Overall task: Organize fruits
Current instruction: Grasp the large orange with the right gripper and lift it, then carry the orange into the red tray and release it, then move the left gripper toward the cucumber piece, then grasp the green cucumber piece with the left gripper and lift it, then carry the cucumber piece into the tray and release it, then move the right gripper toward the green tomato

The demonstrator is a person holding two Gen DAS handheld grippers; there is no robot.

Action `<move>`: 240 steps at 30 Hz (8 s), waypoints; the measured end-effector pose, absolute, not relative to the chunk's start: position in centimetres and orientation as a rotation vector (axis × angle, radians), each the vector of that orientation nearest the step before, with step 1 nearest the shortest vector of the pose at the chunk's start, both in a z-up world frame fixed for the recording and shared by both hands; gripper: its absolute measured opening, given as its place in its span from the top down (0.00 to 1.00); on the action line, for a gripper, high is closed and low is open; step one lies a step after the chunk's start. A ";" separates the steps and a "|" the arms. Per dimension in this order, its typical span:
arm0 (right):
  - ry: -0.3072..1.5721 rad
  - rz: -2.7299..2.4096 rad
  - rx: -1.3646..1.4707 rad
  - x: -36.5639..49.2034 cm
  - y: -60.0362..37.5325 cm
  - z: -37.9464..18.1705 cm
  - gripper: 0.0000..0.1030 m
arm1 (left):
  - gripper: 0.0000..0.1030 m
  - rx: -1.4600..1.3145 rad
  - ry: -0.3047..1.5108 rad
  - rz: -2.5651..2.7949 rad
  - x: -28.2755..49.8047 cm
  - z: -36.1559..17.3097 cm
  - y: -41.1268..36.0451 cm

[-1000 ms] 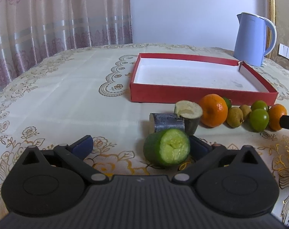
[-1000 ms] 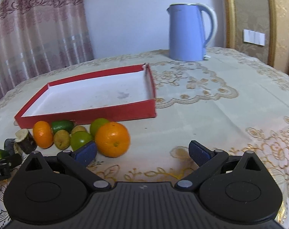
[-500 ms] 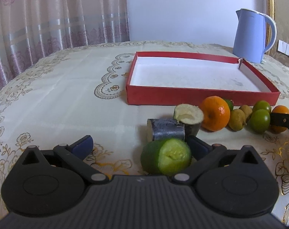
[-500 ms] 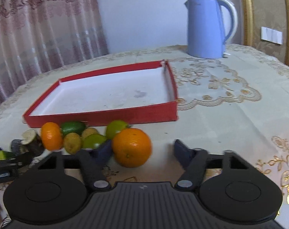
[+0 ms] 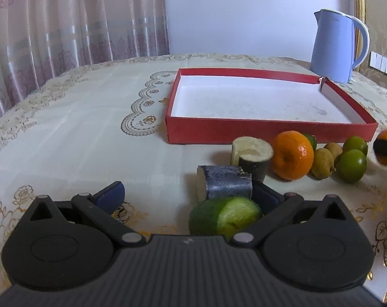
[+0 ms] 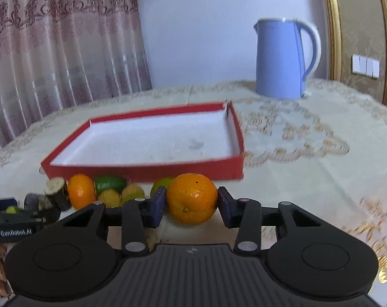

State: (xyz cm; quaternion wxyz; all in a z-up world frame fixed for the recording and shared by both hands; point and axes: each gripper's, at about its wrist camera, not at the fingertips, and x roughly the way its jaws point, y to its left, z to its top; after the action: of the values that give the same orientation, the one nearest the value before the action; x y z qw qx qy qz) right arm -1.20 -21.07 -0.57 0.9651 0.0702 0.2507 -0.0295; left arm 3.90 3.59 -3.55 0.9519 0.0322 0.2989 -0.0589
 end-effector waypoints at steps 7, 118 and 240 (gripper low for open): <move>0.429 -0.075 0.045 2.5 -20.8 1.8 0.59 | 0.00 0.057 0.611 -0.123 4.0 -3.6 3.6; 0.665 -0.271 0.111 2.4 -24.8 -3.3 0.05 | 0.66 0.098 0.573 -0.185 -0.8 -2.3 2.7; 0.593 -0.143 0.082 0.3 -23.3 -3.0 0.04 | 0.08 0.019 0.530 -0.147 2.7 -1.6 4.4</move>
State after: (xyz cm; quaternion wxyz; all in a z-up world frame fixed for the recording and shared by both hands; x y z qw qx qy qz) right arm 0.25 -23.30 -3.00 0.9531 0.0404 0.2918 -0.0702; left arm 2.66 4.39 -1.61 0.9623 0.0091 0.2619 -0.0725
